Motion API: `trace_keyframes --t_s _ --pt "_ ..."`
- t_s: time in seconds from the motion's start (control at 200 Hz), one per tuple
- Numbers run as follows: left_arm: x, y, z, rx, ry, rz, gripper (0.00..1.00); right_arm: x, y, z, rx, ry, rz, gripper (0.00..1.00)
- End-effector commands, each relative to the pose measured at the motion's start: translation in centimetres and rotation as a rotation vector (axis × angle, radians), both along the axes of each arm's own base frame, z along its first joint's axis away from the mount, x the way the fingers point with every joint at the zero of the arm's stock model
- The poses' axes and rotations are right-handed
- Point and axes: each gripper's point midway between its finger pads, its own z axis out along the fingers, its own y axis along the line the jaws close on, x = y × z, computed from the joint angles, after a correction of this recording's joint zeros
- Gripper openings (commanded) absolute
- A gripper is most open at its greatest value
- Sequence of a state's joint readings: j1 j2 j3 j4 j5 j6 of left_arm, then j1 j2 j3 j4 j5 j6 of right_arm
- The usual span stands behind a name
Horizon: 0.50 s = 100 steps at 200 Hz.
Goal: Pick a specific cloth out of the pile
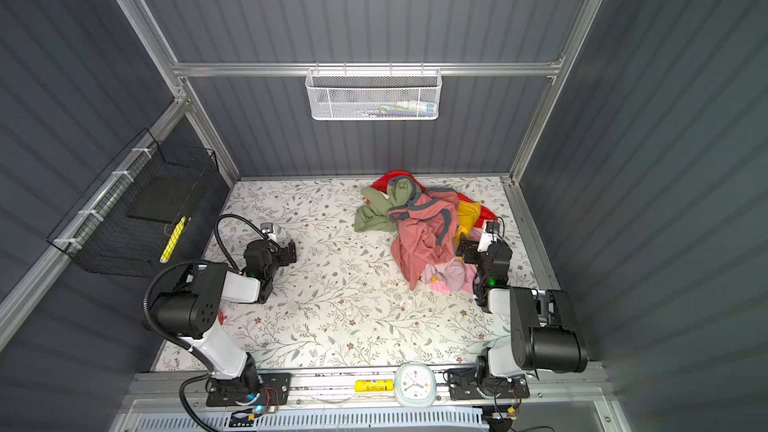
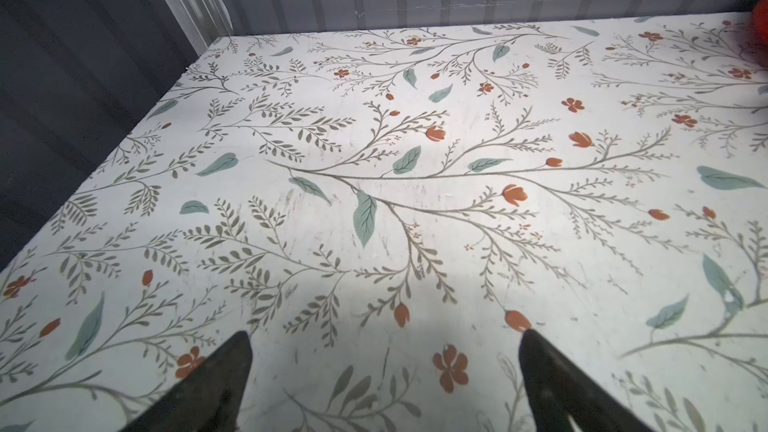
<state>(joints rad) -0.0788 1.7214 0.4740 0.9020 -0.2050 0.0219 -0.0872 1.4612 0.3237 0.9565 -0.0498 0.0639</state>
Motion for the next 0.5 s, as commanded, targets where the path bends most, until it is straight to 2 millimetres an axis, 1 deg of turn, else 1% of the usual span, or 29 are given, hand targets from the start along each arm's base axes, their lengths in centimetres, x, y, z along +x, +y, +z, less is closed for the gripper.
trace_keyframes --t_s 0.0,0.495 --pt "0.08 0.09 0.32 -0.005 -0.013 0.002 1.00 0.10 -0.04 0.53 0.007 -0.023 0.002 0.99" --pt "0.11 -0.01 0.26 -0.007 -0.008 -0.002 1.00 0.10 -0.02 0.61 0.007 -0.024 0.003 0.99"
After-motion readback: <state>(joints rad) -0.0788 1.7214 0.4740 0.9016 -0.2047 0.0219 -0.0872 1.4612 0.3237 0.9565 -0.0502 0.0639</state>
